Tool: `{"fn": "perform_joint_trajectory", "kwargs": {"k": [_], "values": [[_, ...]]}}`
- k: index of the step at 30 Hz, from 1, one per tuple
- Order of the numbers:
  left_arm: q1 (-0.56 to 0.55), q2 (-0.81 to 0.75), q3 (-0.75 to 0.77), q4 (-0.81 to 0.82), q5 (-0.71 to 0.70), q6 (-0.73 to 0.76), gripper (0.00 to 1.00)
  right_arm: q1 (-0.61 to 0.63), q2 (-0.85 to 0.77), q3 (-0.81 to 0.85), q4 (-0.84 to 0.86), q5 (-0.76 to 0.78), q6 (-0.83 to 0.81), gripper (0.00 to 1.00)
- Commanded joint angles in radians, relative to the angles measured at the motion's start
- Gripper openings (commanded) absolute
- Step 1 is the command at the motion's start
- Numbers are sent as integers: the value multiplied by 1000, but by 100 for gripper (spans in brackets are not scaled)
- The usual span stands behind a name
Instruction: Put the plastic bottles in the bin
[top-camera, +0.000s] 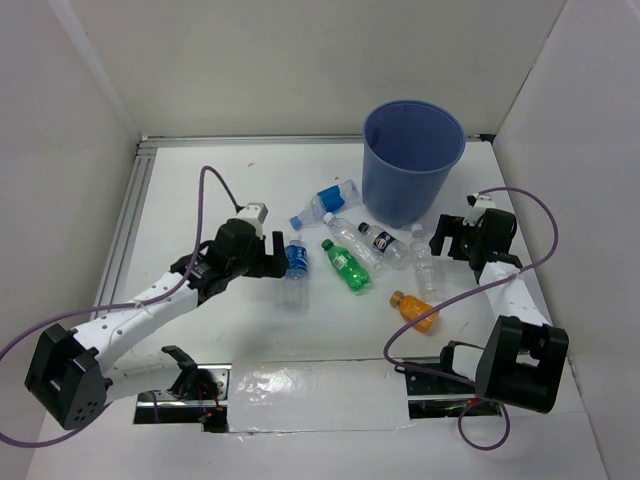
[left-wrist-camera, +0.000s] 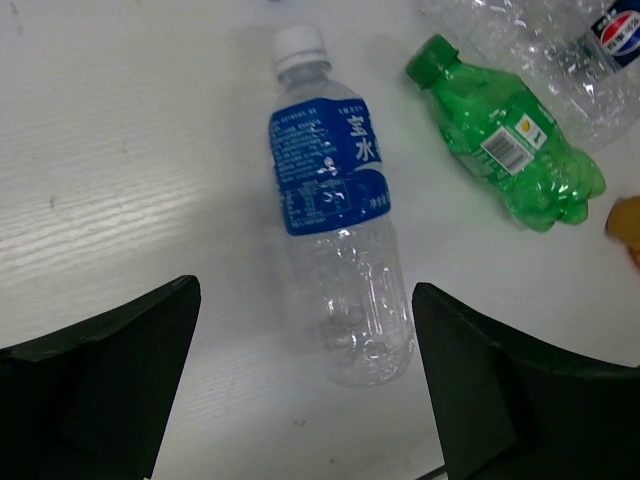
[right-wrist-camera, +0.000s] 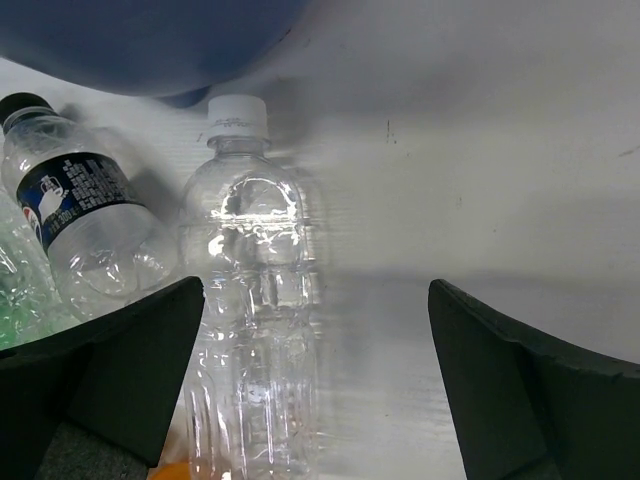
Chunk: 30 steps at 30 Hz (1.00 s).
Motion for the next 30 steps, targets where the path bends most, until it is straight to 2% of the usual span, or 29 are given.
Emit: {"fn": "perform_joint_trajectory", "kwargs": {"k": [1, 5, 8, 11, 12, 14, 16, 18, 25, 28, 30], "values": [[-56, 26, 41, -5, -45, -1, 100, -13, 10, 44, 22, -53, -52, 100], [-103, 47, 32, -5, -86, -20, 100, -50, 10, 56, -41, -132, -181, 100], [-131, 70, 31, -5, -115, -41, 100, -71, 10, 47, -53, -191, -215, 100], [-142, 107, 31, -5, -137, -50, 100, -85, -13, 47, -62, -222, -224, 40], [-151, 129, 41, -5, -146, -50, 100, -94, -13, 47, -62, -222, -224, 34], [-162, 152, 41, -5, -172, -64, 100, -94, -22, 38, -62, -231, -224, 50], [-171, 191, 41, 9, -195, -73, 100, -94, -22, 38, -62, -241, -224, 73], [-171, 250, 41, 21, -221, -84, 100, -94, -11, 38, -62, -261, -224, 80], [-171, 414, 108, 128, -162, -66, 100, -94, 7, 38, -81, -281, -224, 88], [-182, 463, 130, 138, -149, -66, 85, -94, 30, 47, -81, -293, -234, 88], [-191, 472, 130, 128, -140, -66, 66, -94, 41, 47, -91, -302, -234, 88]]}}
